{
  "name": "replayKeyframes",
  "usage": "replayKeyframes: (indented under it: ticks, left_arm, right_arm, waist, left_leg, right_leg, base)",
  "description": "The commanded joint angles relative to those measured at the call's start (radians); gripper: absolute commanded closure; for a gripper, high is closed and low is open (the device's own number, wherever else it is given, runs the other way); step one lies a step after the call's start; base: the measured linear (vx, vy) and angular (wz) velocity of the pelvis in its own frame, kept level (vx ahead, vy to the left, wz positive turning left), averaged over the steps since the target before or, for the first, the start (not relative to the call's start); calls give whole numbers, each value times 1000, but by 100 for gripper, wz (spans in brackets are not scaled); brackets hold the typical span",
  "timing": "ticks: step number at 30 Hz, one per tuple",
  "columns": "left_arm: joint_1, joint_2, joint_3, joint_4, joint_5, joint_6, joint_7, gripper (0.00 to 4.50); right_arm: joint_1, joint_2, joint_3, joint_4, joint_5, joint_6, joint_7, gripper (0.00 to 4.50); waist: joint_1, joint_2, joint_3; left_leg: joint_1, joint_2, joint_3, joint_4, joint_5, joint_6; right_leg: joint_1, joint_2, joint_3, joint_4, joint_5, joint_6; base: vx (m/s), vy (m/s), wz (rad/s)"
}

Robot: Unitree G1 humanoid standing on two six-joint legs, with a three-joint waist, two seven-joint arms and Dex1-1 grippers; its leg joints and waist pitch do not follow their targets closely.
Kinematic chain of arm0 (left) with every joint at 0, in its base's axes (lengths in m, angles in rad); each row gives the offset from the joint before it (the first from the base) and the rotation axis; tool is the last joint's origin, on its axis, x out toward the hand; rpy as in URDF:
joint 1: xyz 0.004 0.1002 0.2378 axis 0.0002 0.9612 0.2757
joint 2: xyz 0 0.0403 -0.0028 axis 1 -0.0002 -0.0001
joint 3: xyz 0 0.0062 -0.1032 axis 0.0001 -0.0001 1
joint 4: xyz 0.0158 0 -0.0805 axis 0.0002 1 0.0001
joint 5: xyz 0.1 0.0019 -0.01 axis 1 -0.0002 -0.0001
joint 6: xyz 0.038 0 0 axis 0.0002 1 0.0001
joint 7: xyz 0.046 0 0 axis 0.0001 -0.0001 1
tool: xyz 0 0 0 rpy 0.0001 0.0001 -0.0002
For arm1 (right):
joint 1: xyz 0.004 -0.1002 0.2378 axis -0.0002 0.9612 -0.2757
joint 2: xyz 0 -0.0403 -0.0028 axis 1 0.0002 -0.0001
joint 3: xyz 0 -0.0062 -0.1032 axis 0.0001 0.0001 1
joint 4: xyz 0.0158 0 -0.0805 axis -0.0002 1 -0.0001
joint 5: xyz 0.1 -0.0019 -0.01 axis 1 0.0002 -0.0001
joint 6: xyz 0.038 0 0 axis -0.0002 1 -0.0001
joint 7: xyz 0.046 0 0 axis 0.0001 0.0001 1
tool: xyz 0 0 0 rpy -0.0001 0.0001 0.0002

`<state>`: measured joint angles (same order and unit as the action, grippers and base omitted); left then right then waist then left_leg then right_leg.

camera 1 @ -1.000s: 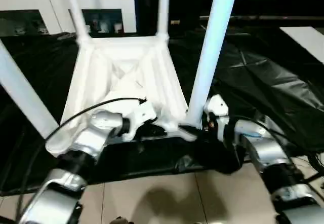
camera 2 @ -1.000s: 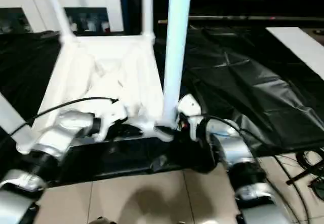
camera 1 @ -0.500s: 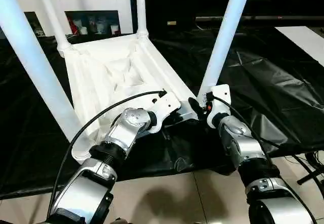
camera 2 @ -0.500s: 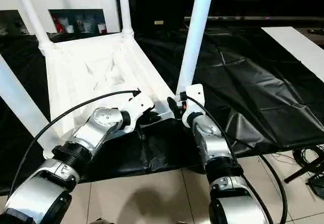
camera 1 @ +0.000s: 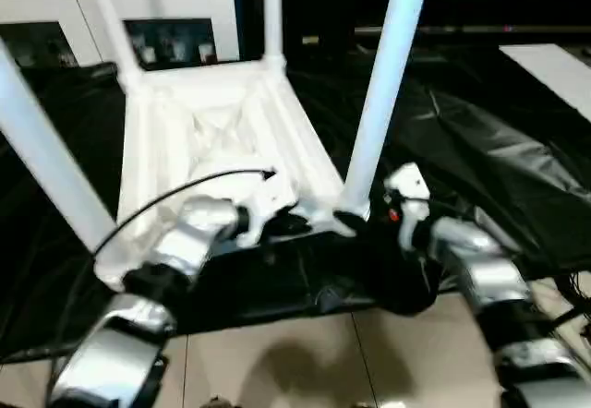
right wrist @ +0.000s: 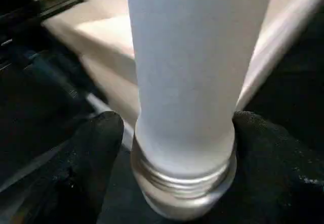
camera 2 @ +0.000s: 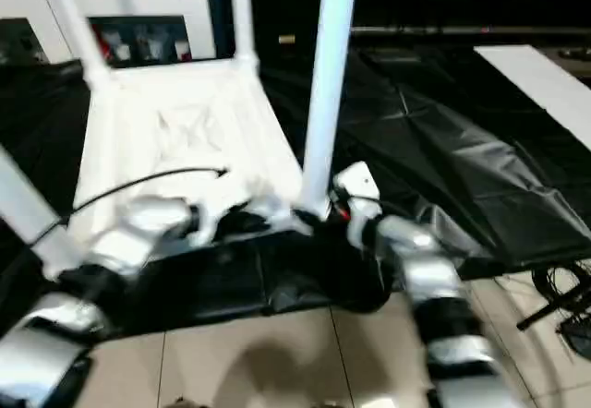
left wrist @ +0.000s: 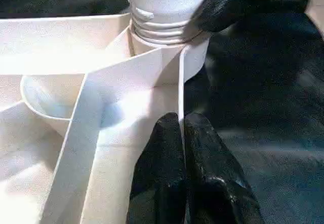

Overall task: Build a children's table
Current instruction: Rotate leg to tighten

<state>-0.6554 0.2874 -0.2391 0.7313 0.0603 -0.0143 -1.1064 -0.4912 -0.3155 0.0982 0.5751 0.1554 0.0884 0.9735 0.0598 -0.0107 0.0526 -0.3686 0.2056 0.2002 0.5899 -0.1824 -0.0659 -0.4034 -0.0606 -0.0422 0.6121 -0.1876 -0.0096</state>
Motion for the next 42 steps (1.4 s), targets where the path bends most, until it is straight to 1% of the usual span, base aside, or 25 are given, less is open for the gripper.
replayKeyframes:
  ticks: [1, 2, 4, 5, 6, 7, 9, 15, 19, 21, 23, 24, 25, 26, 27, 28, 31, 32, 34, 35, 36, 39, 40, 41, 42]
  left_arm:
    - [15, -1, 15, -46, -70, 12, -71, 450]
    - [27, 25, 7, -67, -81, 26, -124, 450]
    - [30, 34, 8, -71, -84, 27, -136, 450]
    - [31, 38, 10, -72, -84, 24, -138, 450]
    - [32, 41, 13, -75, -86, 27, -142, 450]
    - [33, 42, 14, -76, -87, 28, -143, 450]
    - [35, 45, 15, -81, -91, 31, -150, 450]
    - [39, 50, 16, -97, -98, 43, -158, 450]
    - [37, 47, 15, -89, -86, 39, -147, 450]
    - [19, 22, 14, -46, -44, 29, -36, 450]
    - [1, -10, 22, -10, -24, 35, 56, 450]
    - [1, -10, 22, -10, -24, 35, 56, 450]
    - [-12, -41, 23, 10, -11, 45, 118, 450]
    - [-16, -55, 20, 18, -6, 48, 136, 450]
    - [-31, -92, 17, 43, 7, 56, 194, 450]
    - [-39, -109, 16, 55, 13, 60, 224, 450]
    - [-70, -183, 16, 105, 20, 89, 319, 450]
    - [-81, -213, 14, 122, 23, 92, 349, 450]
    - [-85, -226, 13, 131, 24, 92, 361, 450]
    - [-89, -246, 6, 140, 27, 88, 369, 450]
    - [-89, -251, 4, 141, 29, 84, 367, 450]
    - [-89, -251, 5, 143, 30, 74, 354, 450]
    - [-86, -240, 8, 141, 27, 70, 333, 450]
    - [-86, -240, 8, 141, 27, 70, 333, 450]
    - [-82, -226, 6, 135, 25, 63, 307, 450]
  right_arm:
    - [-1, -1, 39, -29, 8, 11, 67, 82]
    - [-2, -14, 43, -24, -3, 7, 81, 105]
    - [-5, -17, 43, -20, -6, 6, 84, 114]
    - [-6, -17, 42, -18, -7, 6, 86, 114]
    - [-11, -11, 39, -18, -1, 10, 84, 132]
    - [-12, -9, 40, -19, 2, 11, 85, 132]
    - [-15, -3, 40, -22, 10, 14, 90, 156]
    - [-13, 0, 54, -26, 12, 22, 115, 177]
    - [-6, 1, 49, -23, 10, 21, 106, 178]
    - [-17, 33, 4, 28, -4, 8, -32, 178]
    - [-31, 65, -32, 76, -19, -1, -164, 178]
    - [-31, 65, -32, 76, -19, -1, -164, 178]
    - [-38, 95, -59, 104, -18, 4, -251, 178]
    - [-40, 111, -69, 111, -16, 7, -285, 178]
    - [-43, 149, -89, 124, -9, 10, -357, 178]
    - [-44, 167, -97, 128, -5, 10, -386, 178]
    - [-59, 242, -125, 151, 0, 3, -515, 178]
    - [-64, 268, -120, 161, -13, -8, -558, 178]
    - [-68, 279, -116, 168, -21, -14, -581, 178]
    - [-72, 302, -99, 173, -33, -28, -592, 178]
    - [-73, 309, -93, 172, -37, -38, -588, 178]
    - [-73, 316, -88, 167, -41, -55, -563, 178]
    - [-69, 310, -92, 151, -22, -60, -509, 122]
    - [-69, 310, -92, 151, -22, -60, -509, 108]
    - [-66, 298, -91, 136, -10, -61, -466, 108]
  waist:
    - [5, -18, -63]
    - [4, -18, -63]
    - [4, -16, -63]
    - [3, -17, -64]
    - [7, -14, -65]
    - [7, -15, -65]
    - [8, -17, -66]
    - [8, -17, -65]
    - [8, -16, -65]
    - [6, -17, -66]
    - [0, -14, -63]
    - [-3, -17, -63]
    - [-4, -18, -63]
    - [-5, -18, -63]
    - [-5, -17, -64]
    - [-5, -16, -63]
    - [-5, -15, -66]
    - [-4, -12, -67]
    - [-2, -14, -68]
    - [-1, -14, -68]
    - [0, -12, -68]
    - [0, -14, -66]
    - [0, -14, -67]
    - [0, -13, -66]
    - [0, -13, -67]
  left_leg:
    - [10, 31, -13, -61, -147, 76]
    - [8, 31, -13, -61, -148, 73]
    - [11, 32, -11, -60, -149, 70]
    - [10, 31, -11, -60, -145, 70]
    - [13, 34, -11, -60, -139, 71]
    - [11, 33, -11, -60, -130, 73]
    - [10, 32, -10, -59, -123, 75]
    - [9, 31, -11, -59, -129, 70]
    - [10, 31, -10, -59, -127, 68]
    - [10, 30, -10, -58, -121, 68]
    - [13, 27, -13, -61, -149, 43]
    - [13, 27, -13, -62, -155, 38]
    - [12, 26, -14, -61, -157, 33]
    - [14, 26, -13, -61, -160, 35]
    - [14, 25, -12, -60, -156, 36]
    - [15, 25, -12, -61, -160, 33]
    - [14, 24, -13, -61, -141, 32]
    - [14, 24, -14, -61, -137, 33]
    - [13, 23, -13, -60, -126, 41]
    - [13, 23, -12, -59, -124, 49]
    - [12, 22, -13, -59, -123, 55]
    - [12, 22, -13, -60, -139, 62]
    - [12, 23, -13, -60, -142, 63]
    - [11, 23, -13, -60, -142, 63]
    - [11, 23, -13, -60, -140, 66]
  right_leg:
    - [47, -75, 39, -70, -190, -222]
    - [47, -75, 38, -68, -191, -225]
    - [43, -73, 39, -68, -180, -231]
    - [45, -74, 39, -67, -171, -233]
    - [43, -74, 40, -66, -151, -239]
    - [45, -73, 40, -62, -130, -244]
    - [47, -74, 39, -60, -114, -247]
    - [48, -74, 39, -63, -138, -239]
    - [48, -74, 40, -62, -127, -241]
    - [48, -75, 41, -61, -116, -243]
    - [44, -76, 41, -69, -182, -234]
    - [46, -75, 40, -71, -197, -229]
    - [48, -76, 42, -72, -206, -220]
    - [46, -76, 43, -74, -211, -216]
    - [46, -76, 43, -74, -209, -215]
    - [43, -75, 44, -76, -215, -214]
    - [46, -73, 43, -73, -185, -215]
    - [48, -74, 42, -71, -174, -218]
    - [50, -74, 42, -70, -142, -223]
    - [49, -73, 43, -70, -129, -225]
    - [50, -74, 42, -69, -124, -225]
    - [51, -75, 41, -73, -149, -221]
    - [51, -75, 41, -73, -158, -218]
    - [51, -75, 42, -73, -159, -218]
    - [51, -75, 42, -74, -155, -218]
  base:
    - [0, 0, 0]
    - [0, 0, 0]
    - [0, 0, 0]
    - [0, 0, 0]
    - [0, 0, 0]
    - [0, 0, 0]
    - [0, 0, 0]
    - [0, 0, 0]
    - [0, 0, 0]
    - [0, 0, 0]
    - [0, 0, 0]
    - [0, 0, 0]
    - [0, 0, 0]
    - [0, 0, 0]
    - [0, 0, 0]
    - [0, 0, 0]
    - [0, 0, 0]
    - [0, 0, 0]
    - [0, 0, 0]
    - [0, 0, 0]
    - [0, 0, 0]
    - [0, 0, 0]
    - [0, 0, 0]
    - [0, 0, 0]
    - [0, 0, 0]
